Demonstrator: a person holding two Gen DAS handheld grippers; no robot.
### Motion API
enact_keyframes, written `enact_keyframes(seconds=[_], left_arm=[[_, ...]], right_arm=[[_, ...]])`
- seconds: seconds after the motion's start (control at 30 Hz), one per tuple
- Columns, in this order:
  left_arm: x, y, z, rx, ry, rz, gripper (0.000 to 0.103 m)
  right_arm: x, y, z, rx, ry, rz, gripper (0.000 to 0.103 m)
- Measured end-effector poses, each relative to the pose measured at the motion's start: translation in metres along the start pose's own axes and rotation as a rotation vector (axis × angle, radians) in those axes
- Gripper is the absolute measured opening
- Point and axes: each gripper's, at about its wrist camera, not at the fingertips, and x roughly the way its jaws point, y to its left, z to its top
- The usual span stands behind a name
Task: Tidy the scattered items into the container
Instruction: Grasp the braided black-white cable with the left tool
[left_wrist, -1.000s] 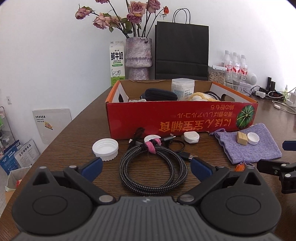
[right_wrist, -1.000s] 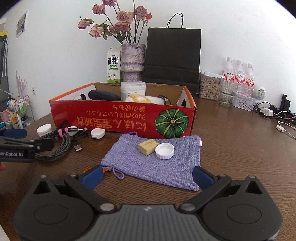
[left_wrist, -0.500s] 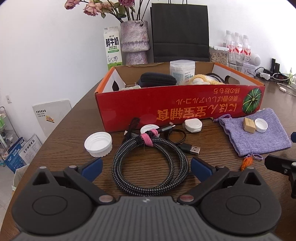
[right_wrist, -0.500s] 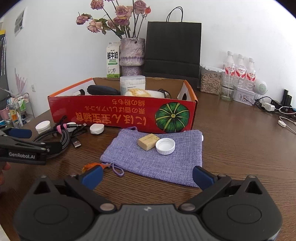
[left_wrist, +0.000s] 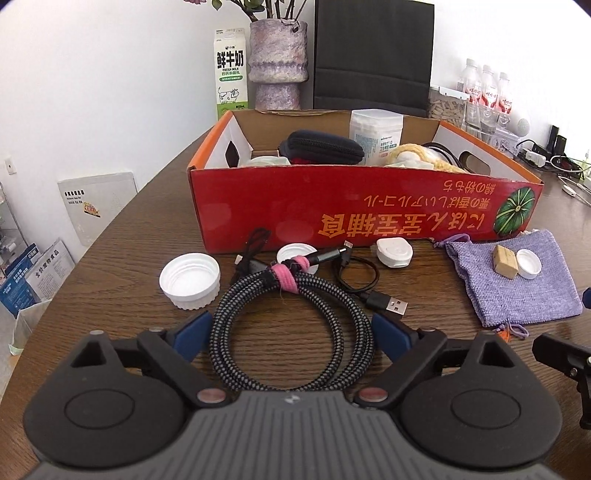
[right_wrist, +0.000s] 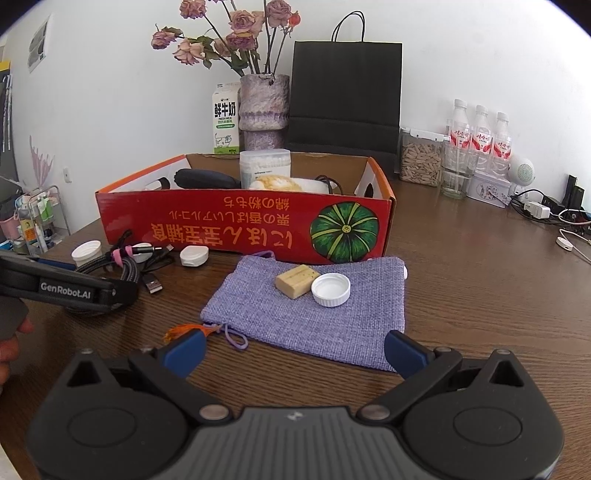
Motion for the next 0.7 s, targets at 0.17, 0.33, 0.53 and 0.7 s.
enact_keyframes(seconds=[0.17, 0.33, 0.53, 0.7], left_arm=[[-0.005, -0.001, -0.003, 0.006, -0.013, -0.017, 0.091], [-0.015, 0.001, -0.006, -0.013, -0.048, -0.023, 0.09], [-0.034, 0.003, -0.006, -0.013, -0.115, -0.039, 0.09], [-0.043, 0.005, -0.01, -0.012, -0.139, -0.052, 0.09]], right_arm=[[0.0, 0.0, 0.0, 0.0, 0.0, 0.0, 0.103], [0.0, 0.0, 0.0, 0.001, 0.0, 0.0, 0.103], [-0.001, 0.002, -0.001, -0.005, -0.016, -0.012, 0.103], [-0.005, 0.011, 0.0, -0.033, -0.028, 0.006, 0.103]])
